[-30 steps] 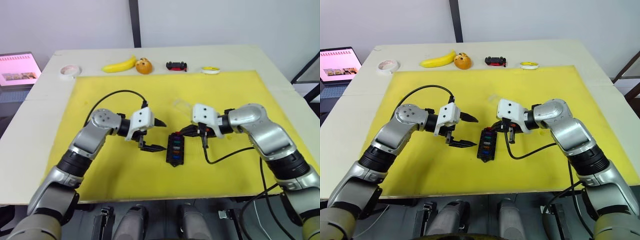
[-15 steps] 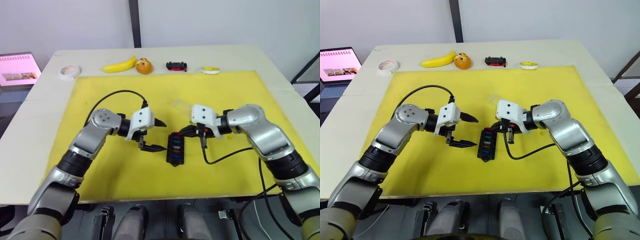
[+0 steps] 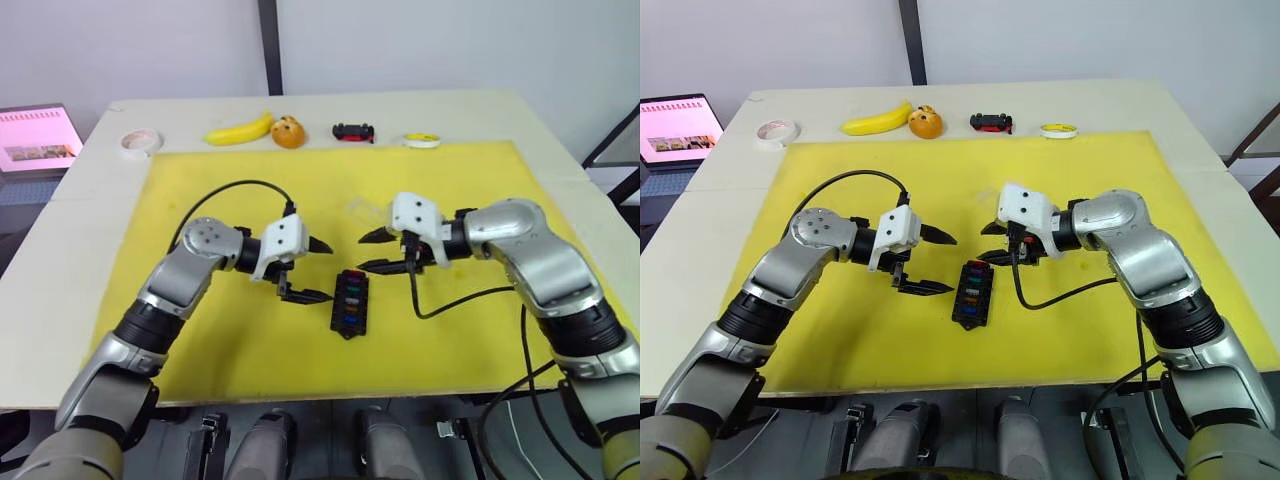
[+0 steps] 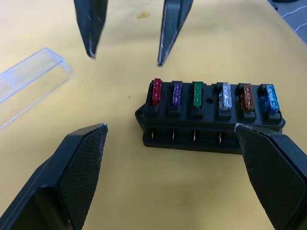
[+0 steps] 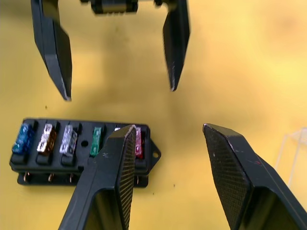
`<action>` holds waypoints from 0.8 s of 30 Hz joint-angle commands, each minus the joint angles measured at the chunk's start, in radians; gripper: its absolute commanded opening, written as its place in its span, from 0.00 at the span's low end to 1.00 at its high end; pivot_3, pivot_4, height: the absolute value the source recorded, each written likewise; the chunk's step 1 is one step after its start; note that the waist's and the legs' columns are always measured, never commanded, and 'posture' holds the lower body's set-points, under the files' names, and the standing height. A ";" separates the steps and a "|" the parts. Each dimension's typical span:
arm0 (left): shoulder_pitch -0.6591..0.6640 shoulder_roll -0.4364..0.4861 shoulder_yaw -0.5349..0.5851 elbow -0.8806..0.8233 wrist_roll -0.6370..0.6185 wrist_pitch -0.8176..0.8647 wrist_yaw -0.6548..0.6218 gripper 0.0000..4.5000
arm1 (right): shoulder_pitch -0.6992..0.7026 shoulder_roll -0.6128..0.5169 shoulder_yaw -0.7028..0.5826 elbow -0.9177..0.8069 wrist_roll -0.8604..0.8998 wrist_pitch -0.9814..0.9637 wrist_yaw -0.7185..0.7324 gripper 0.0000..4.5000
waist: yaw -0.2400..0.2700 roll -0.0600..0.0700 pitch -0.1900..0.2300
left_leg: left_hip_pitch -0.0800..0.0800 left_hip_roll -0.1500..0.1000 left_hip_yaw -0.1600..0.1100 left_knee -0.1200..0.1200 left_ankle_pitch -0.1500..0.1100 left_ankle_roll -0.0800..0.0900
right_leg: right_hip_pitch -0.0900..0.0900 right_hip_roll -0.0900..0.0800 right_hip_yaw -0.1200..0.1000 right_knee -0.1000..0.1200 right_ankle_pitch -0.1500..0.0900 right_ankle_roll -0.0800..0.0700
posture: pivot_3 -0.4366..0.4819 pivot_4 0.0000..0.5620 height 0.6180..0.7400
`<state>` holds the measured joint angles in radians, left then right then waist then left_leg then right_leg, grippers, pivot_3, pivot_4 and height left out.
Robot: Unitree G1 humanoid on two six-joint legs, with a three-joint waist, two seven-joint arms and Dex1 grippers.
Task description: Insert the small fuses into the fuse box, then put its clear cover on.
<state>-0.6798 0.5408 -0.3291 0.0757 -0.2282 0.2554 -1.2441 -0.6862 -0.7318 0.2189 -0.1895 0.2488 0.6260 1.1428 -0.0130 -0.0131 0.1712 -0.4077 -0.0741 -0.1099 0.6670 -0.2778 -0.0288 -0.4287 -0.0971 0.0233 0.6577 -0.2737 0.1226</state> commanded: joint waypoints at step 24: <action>-0.002 0.004 0.029 -0.040 -0.002 -0.013 -0.003 1.00 | 0.202 0.091 -0.014 -0.017 0.041 -0.048 -0.136 0.01 | -0.001 0.000 0.000 | 0.000 0.000 0.000 0.000 0.000 0.000 | 0.000 0.000 0.000 0.002 0.000 0.000 | 0.48 0.27 1.00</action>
<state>-0.6654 0.5445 -0.3279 0.0685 -0.2274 0.2510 -1.2519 -0.4893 -0.6368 0.1939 -0.1938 0.3058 0.5835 1.0169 -0.0138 -0.0133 0.1709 -0.4073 -0.0745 -0.1101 0.6675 -0.2777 -0.0288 -0.4288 -0.0972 0.0232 0.6600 -0.2737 0.1226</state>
